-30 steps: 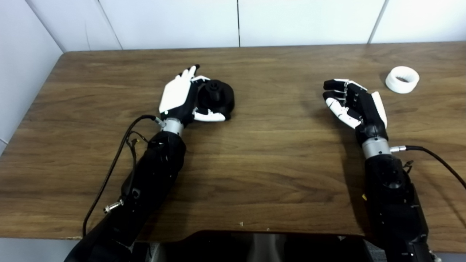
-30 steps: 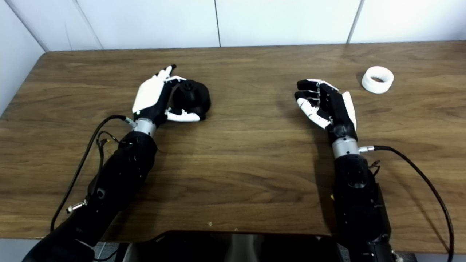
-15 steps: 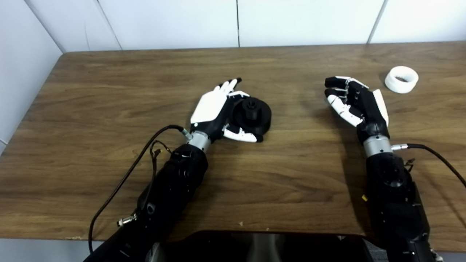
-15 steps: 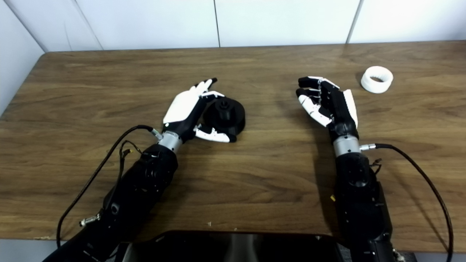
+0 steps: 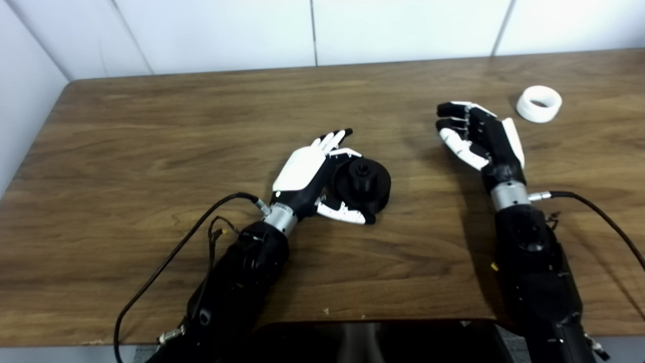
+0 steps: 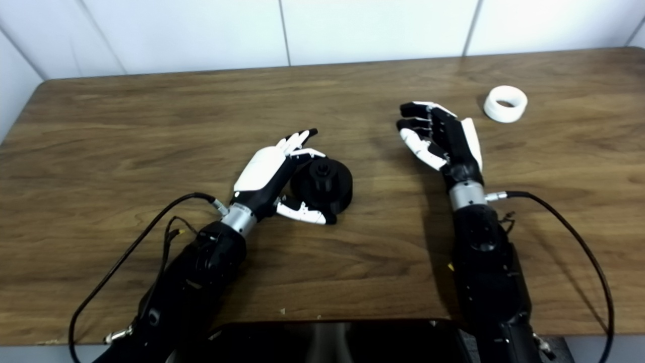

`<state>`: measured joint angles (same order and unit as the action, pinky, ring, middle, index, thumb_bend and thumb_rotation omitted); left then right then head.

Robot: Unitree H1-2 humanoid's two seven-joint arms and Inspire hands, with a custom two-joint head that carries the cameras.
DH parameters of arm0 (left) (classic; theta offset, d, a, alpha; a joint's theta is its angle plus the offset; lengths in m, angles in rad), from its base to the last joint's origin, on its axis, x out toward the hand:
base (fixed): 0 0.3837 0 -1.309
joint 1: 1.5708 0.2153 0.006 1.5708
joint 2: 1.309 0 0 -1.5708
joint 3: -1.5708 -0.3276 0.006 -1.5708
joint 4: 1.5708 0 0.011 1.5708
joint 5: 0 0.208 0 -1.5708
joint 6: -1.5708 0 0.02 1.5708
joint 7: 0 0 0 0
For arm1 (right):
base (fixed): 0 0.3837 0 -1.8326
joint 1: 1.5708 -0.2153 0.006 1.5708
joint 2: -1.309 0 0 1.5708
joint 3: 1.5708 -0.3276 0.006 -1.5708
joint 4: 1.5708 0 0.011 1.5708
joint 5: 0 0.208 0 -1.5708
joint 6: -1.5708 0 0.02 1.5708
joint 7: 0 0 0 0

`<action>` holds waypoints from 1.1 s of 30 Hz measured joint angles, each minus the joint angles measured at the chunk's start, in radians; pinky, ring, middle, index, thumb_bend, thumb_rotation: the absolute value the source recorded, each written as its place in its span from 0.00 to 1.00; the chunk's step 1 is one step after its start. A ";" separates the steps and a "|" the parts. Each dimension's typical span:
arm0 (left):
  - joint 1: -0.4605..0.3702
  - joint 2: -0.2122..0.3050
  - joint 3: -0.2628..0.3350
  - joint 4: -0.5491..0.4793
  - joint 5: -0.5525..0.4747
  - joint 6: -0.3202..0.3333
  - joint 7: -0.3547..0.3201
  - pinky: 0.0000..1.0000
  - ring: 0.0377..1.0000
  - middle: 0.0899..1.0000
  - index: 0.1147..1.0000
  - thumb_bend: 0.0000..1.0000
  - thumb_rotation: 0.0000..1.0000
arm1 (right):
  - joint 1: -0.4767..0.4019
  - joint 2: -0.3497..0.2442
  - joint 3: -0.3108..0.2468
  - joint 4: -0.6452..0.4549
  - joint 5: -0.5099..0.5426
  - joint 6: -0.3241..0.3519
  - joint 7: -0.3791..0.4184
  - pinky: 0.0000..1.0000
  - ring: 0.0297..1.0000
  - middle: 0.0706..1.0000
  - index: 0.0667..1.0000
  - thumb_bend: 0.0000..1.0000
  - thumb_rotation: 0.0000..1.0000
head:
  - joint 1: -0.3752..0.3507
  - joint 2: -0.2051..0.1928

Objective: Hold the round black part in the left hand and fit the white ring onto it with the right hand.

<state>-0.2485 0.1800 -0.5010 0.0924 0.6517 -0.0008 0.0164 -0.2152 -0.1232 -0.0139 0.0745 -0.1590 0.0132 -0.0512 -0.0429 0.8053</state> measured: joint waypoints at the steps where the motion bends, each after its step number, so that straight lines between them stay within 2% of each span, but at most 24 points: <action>1: 0.002 0.000 0.000 -0.001 0.000 -0.005 -0.003 1.00 1.00 1.00 0.61 1.00 0.34 | 0.000 0.001 0.001 0.000 0.000 0.000 0.000 0.60 0.66 0.68 0.64 0.42 0.35 | -0.014 0.000; 9: 0.003 0.009 0.015 -0.001 -0.001 -0.024 -0.019 1.00 1.00 1.00 0.61 1.00 0.32 | 0.001 0.017 0.011 0.000 -0.022 0.000 -0.012 0.58 0.67 0.66 0.64 0.42 0.36 | -0.092 -0.021; 12: 0.008 0.013 0.024 -0.001 -0.002 -0.040 -0.023 1.00 1.00 1.00 0.61 1.00 0.33 | 0.002 0.027 0.022 0.000 -0.030 0.000 -0.016 0.60 0.67 0.67 0.64 0.42 0.37 | -0.175 -0.032; 18: 0.012 0.026 0.035 -0.007 -0.003 -0.057 -0.037 1.00 1.00 1.00 0.61 1.00 0.33 | 0.003 0.046 0.035 0.000 -0.067 0.001 -0.033 0.58 0.65 0.66 0.63 0.42 0.34 | -0.218 -0.038; 23: 0.013 0.028 0.044 -0.013 -0.006 -0.060 -0.059 1.00 1.00 1.00 0.61 1.00 0.33 | 0.004 0.048 0.039 0.000 -0.089 0.003 -0.035 0.63 0.68 0.67 0.64 0.42 0.34 | -0.236 -0.043; 25: 0.013 0.029 0.046 -0.015 -0.006 -0.061 -0.064 1.00 1.00 1.00 0.61 1.00 0.33 | 0.005 0.048 0.040 0.000 -0.093 0.004 -0.035 0.59 0.67 0.66 0.64 0.43 0.33 | -0.241 -0.043; 26: 0.013 0.029 0.047 -0.015 -0.006 -0.062 -0.065 1.00 1.00 1.00 0.61 1.00 0.32 | 0.005 0.047 0.042 -0.001 -0.100 0.004 -0.035 0.55 0.63 0.65 0.63 0.44 0.30 | -0.244 -0.044; 28: 0.014 0.030 0.050 -0.015 -0.008 -0.066 -0.067 1.00 1.00 1.00 0.61 1.00 0.32 | 0.004 0.037 0.053 0.000 -0.126 -0.003 -0.037 0.55 0.63 0.65 0.64 0.45 0.29 | -0.248 -0.046; 29: 0.015 0.030 0.052 -0.015 -0.008 -0.069 -0.068 1.00 1.00 1.00 0.61 1.00 0.33 | 0.002 0.023 0.065 0.002 -0.152 -0.018 -0.040 0.57 0.64 0.65 0.65 0.47 0.33 | -0.253 -0.049; 31: 0.016 0.030 0.053 -0.015 -0.008 -0.073 -0.070 1.00 1.00 1.00 0.61 1.00 0.33 | -0.011 -0.017 0.082 0.003 -0.203 -0.032 -0.041 0.59 0.66 0.66 0.66 0.48 0.36 | -0.255 -0.051; 33: 0.016 0.030 0.055 -0.014 -0.008 -0.077 -0.071 1.00 1.00 1.00 0.61 1.00 0.33 | -0.030 -0.057 0.083 0.003 -0.251 -0.032 -0.043 0.62 0.67 0.68 0.66 0.49 0.34 | -0.256 -0.051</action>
<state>-0.2320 0.2103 -0.4463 0.0786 0.6433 -0.0780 -0.0541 -0.2452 -0.1798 0.0692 0.0774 -0.4104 -0.0185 -0.0943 -0.2991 0.7547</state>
